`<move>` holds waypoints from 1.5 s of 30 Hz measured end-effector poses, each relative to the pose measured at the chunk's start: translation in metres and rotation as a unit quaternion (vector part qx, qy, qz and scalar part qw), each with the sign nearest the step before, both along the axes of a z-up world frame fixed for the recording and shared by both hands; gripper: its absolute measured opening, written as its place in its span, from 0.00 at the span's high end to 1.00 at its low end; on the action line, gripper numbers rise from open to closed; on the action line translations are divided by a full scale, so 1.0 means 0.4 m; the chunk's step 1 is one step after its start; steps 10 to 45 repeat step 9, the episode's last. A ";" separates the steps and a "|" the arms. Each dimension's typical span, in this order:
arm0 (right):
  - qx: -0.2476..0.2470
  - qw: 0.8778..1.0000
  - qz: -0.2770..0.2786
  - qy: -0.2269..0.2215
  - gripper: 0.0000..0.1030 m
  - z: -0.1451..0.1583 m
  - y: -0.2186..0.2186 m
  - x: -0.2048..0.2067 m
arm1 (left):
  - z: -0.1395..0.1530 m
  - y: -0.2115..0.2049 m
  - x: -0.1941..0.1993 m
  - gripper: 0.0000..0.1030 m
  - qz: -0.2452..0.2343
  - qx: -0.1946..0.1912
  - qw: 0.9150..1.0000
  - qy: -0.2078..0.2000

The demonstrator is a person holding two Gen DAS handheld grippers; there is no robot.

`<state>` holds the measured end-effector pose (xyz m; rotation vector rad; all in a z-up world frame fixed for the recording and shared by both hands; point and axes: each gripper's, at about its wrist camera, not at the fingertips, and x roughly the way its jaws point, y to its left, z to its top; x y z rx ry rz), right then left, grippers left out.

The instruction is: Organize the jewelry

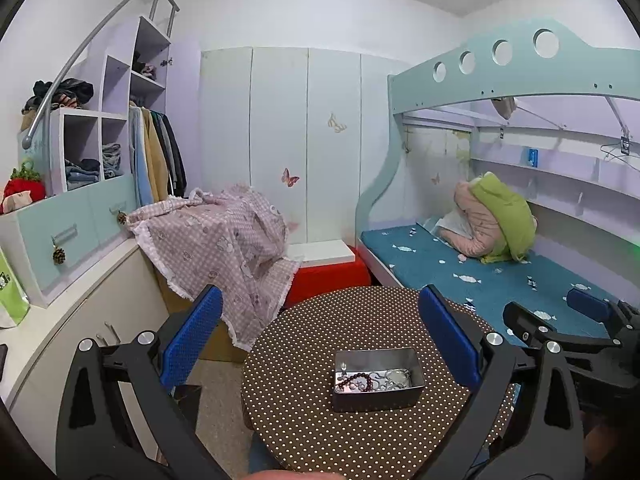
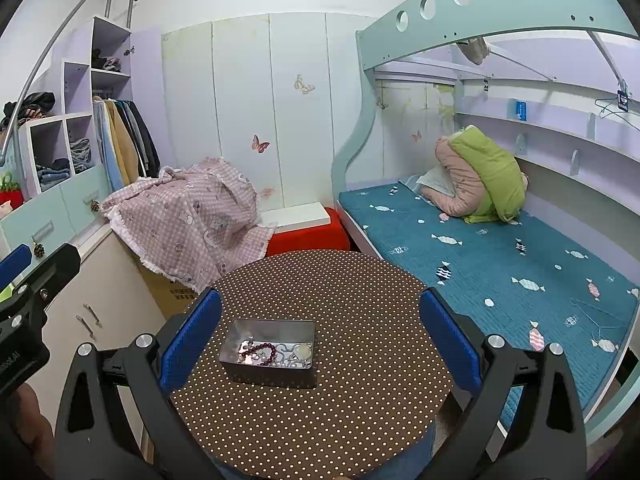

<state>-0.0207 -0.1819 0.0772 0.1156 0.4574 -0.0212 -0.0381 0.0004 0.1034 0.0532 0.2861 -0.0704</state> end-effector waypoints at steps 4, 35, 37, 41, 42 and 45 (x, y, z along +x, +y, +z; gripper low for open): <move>0.001 1.000 0.001 -0.001 0.07 0.002 0.002 0.004 | -0.004 0.000 0.001 0.05 -0.003 -0.003 1.000 0.005; 0.000 1.000 0.002 -0.003 0.07 0.002 0.005 0.001 | -0.004 0.008 0.005 0.05 0.001 -0.006 1.000 0.010; 0.000 1.000 0.002 -0.003 0.07 0.002 0.005 0.001 | -0.004 0.008 0.005 0.05 0.001 -0.006 1.000 0.010; 0.000 1.000 0.002 -0.003 0.07 0.002 0.005 0.001 | -0.004 0.008 0.005 0.05 0.001 -0.006 1.000 0.010; 0.000 1.000 0.002 -0.003 0.07 0.002 0.005 0.001 | -0.004 0.008 0.005 0.05 0.001 -0.006 1.000 0.010; 0.000 1.000 0.002 -0.003 0.07 0.002 0.005 0.001 | -0.004 0.008 0.005 0.05 0.001 -0.006 1.000 0.010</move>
